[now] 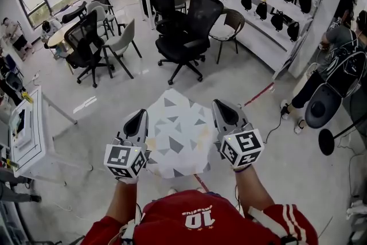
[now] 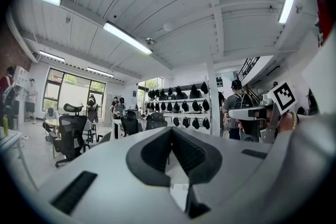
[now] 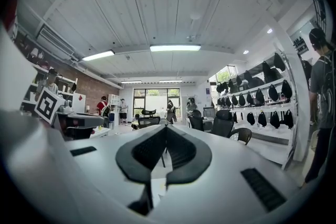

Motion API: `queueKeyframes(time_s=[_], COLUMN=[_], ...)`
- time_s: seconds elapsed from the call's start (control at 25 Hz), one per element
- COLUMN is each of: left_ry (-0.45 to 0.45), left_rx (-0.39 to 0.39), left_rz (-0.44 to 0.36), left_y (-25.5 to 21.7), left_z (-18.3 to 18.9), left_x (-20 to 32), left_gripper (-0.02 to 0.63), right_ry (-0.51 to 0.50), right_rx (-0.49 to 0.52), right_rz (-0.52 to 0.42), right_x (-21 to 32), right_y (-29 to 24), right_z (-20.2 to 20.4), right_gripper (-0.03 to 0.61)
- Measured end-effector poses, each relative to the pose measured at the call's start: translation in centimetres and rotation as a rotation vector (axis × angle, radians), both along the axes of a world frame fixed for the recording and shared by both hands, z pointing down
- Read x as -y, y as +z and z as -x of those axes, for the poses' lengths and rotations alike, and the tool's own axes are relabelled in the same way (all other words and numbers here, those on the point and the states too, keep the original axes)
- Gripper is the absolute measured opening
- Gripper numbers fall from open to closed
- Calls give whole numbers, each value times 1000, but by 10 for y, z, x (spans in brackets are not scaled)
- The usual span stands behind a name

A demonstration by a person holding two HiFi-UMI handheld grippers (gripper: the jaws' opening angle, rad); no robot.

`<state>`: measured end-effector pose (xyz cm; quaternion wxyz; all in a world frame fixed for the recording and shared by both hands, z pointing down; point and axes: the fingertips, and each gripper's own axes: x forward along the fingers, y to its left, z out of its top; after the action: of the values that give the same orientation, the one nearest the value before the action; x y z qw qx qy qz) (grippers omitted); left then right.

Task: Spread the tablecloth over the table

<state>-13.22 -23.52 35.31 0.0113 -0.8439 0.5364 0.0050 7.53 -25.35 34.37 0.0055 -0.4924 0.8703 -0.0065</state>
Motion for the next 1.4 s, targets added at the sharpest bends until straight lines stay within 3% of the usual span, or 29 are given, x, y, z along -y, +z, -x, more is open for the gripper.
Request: queueKeyframes(time_s=[0.68, 1.4], left_ry=[-4, 2], left_rx=[4, 2], left_rz=[16, -13], left_y=[12, -4], left_z=[11, 8], left_x=[2, 4], left_gripper=[8, 9], right_ry=[-14, -4], right_rx=[-12, -14], right_rz=[55, -9], right_x=[8, 2], right_y=[26, 9], right_z=[7, 11], right_gripper=[15, 14])
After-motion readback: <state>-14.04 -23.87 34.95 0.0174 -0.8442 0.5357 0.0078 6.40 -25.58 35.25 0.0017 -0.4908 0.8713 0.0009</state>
